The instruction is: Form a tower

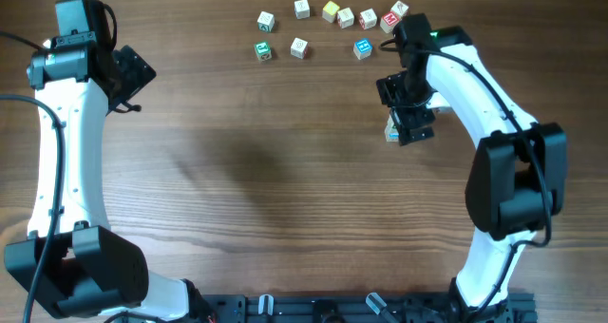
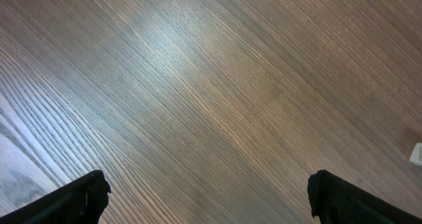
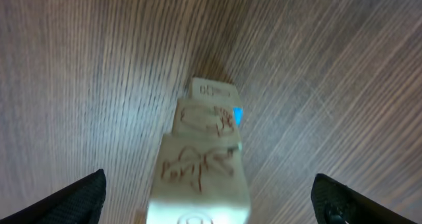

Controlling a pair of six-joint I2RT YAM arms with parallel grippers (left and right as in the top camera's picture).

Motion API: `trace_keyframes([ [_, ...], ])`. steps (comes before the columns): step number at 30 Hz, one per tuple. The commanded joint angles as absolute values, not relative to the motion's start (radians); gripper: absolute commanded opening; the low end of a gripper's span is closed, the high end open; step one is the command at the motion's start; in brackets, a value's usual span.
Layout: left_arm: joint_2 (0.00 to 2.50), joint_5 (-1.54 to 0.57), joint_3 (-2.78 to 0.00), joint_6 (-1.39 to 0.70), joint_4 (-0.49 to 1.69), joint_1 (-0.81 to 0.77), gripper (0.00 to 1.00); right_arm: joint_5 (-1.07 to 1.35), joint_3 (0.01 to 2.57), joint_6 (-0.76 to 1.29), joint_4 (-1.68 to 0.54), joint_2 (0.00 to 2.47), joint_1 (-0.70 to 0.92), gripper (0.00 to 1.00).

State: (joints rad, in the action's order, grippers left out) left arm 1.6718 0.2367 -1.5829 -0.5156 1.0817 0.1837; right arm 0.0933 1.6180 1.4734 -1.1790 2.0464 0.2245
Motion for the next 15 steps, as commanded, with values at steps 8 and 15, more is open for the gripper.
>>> trace_keyframes([
  [8,1.681,0.236,-1.577,-0.532,1.082,0.187,1.00,0.058,1.608,1.491,-1.133,2.125,0.221,0.99],
  [15,1.681,0.235,-1.577,-0.532,1.082,0.187,1.00,0.031,1.608,1.491,-1.116,2.127,0.221,1.00],
])
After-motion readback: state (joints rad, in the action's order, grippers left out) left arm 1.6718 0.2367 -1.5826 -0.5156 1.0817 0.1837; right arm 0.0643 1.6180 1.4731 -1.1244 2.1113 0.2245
